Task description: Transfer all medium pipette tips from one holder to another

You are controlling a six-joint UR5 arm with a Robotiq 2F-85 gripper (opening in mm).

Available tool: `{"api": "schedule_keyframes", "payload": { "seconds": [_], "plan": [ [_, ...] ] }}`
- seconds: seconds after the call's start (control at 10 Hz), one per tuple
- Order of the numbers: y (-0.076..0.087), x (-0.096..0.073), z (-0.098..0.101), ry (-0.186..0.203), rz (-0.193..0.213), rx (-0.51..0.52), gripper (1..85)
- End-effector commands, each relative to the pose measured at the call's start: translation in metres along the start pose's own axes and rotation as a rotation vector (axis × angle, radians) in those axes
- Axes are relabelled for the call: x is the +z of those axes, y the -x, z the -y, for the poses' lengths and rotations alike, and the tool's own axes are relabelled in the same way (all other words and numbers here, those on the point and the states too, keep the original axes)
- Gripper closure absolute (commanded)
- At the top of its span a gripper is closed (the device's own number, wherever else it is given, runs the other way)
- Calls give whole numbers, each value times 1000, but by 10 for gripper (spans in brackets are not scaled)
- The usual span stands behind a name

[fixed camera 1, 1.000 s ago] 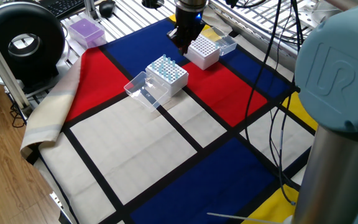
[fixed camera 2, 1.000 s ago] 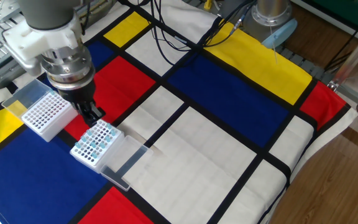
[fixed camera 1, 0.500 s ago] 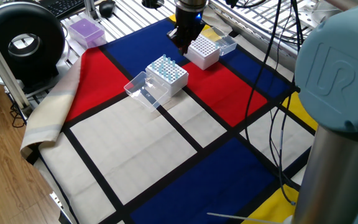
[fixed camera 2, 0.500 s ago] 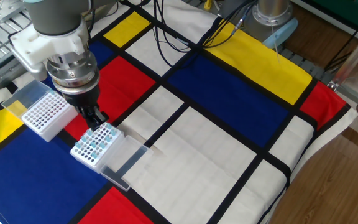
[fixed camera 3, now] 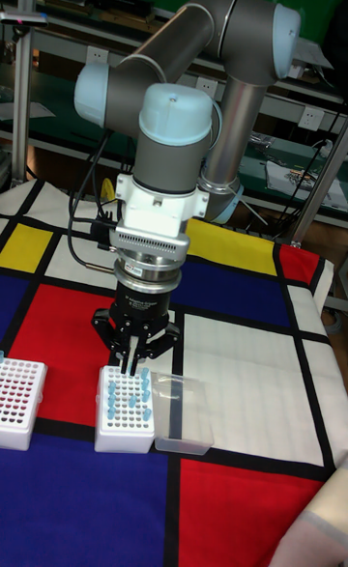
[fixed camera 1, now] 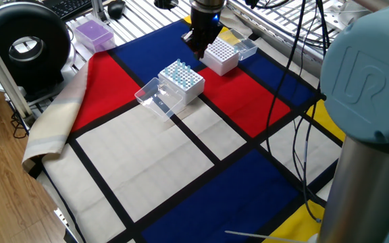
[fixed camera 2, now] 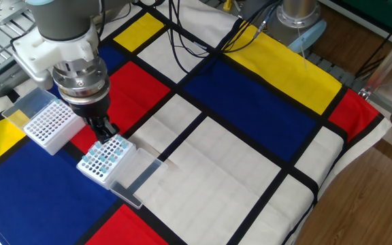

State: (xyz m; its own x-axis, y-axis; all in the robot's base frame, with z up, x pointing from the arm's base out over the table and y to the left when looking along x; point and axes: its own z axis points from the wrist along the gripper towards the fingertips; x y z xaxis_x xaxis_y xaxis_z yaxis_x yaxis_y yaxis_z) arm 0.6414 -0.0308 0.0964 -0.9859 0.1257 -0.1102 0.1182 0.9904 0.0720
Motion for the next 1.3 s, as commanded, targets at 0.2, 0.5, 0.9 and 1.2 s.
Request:
{"api": "schedule_keyframes", "payload": {
  "seconds": [0.2,0.5,0.9,1.2],
  "plan": [
    [-5,-1,8,-27,-22,41,687],
    [-11,2,7,-11,-14,79,687],
    [-26,6,-1,-2,-15,117,680],
    [-29,11,-4,1,0,112,653]
  ]
}}
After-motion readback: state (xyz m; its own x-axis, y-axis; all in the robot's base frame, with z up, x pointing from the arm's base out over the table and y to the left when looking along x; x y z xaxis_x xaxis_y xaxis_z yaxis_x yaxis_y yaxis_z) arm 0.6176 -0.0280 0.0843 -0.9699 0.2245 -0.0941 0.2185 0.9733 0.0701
